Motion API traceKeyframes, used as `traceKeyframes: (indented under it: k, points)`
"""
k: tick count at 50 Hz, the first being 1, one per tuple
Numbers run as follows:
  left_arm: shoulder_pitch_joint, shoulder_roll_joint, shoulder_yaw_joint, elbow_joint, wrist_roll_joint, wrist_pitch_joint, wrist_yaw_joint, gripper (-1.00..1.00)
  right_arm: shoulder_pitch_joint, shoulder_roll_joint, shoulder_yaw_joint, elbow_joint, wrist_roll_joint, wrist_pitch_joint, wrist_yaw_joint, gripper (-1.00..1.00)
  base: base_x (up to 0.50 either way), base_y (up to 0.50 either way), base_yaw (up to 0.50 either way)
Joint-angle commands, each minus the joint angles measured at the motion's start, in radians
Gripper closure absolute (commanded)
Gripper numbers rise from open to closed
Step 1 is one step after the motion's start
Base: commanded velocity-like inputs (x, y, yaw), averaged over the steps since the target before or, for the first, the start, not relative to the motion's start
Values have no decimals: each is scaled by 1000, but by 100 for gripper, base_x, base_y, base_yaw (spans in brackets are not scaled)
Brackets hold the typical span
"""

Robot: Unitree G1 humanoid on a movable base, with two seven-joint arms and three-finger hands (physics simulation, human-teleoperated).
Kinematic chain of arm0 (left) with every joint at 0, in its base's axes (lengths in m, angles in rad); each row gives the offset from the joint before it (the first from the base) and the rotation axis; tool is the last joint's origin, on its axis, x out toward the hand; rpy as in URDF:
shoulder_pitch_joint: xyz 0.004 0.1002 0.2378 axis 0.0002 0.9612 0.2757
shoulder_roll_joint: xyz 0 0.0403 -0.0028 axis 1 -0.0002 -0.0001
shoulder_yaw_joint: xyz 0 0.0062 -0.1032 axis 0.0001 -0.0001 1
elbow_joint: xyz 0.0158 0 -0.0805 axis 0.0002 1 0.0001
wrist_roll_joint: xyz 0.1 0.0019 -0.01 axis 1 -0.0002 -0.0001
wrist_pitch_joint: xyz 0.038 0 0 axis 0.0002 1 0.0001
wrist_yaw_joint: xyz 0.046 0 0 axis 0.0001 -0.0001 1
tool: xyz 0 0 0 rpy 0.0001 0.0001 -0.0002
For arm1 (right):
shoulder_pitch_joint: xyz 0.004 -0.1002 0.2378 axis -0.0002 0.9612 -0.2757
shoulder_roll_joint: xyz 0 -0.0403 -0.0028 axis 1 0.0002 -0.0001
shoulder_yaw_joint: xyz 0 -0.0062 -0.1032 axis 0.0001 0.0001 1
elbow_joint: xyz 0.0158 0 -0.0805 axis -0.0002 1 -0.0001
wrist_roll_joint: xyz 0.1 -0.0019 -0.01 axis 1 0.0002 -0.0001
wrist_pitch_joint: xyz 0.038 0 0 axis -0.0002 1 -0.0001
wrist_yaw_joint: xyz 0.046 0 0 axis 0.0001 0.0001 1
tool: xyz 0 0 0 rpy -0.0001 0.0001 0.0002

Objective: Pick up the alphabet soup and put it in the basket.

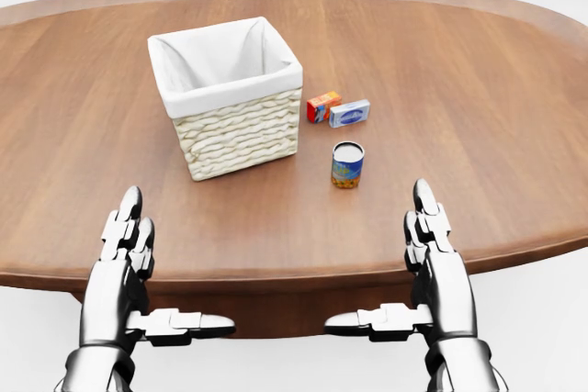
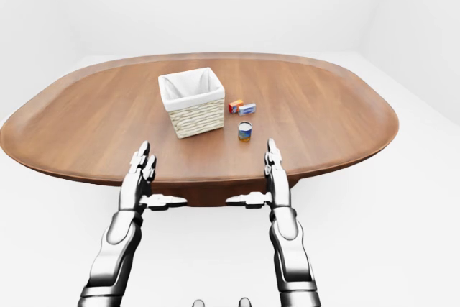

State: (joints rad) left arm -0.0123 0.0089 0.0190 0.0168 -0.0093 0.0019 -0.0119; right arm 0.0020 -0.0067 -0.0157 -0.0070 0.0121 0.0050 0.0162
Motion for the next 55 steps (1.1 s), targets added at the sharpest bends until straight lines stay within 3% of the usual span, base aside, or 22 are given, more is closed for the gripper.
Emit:
traceKeyframes:
  k: [1, 7, 11, 16, 19, 26, 27, 40, 41, 47, 49, 55]
  points:
    - [-25, 16, 32, 34, -17, 6, -14, -100, -4, -12, -27, -9, 22, 21, 22, -100, 0, 0, 0]
    - [-11, 16, 31, 11, -18, 9, -14, -100, -8, -13, -25, -3, 18, 30, 20, -100, 0, 0, 0]
    - [30, 8, 31, -43, -16, -51, 0, -100, -23, -16, -27, 12, 20, 49, 22, -100, 0, 0, 0]
    - [43, 6, 32, -61, -15, -63, 8, -100, -25, -16, -29, 16, 20, 47, 24, -100, 0, 0, 0]
    - [62, 3, 45, -91, -29, -89, 16, -100, -28, -16, -28, 20, 22, 52, 25, -100, 0, 0, 0]
    - [84, 0, 52, -120, -56, -89, 10, -100, -34, -15, -27, 34, 21, 44, 24, -100, 9, 0, 0]
    - [134, -8, 56, -181, -76, -89, 2, -100, -32, -17, -29, 29, 24, 47, 27, -100, 16, 0, 0]
    - [323, -38, 114, -451, -193, -89, -62, -100, -28, -18, -33, 14, 30, 55, 30, -100, 16, 0, 0]
    - [376, -45, 136, -514, -228, -89, -82, -100, -31, -18, -33, 19, 32, 56, 30, -100, 18, 0, 0]
    - [466, -101, 190, -613, -297, -89, -169, -100, -27, -17, -31, 13, 31, 56, 30, -100, 20, 0, 0]
    - [531, -131, 202, -658, -325, -89, -218, -100, -29, -17, -30, 17, 30, 54, 30, -100, 21, 0, 0]
    - [573, -178, 218, -688, -344, -89, -286, -100, -29, -16, -28, 24, 27, 48, 30, -100, 22, 0, 0]
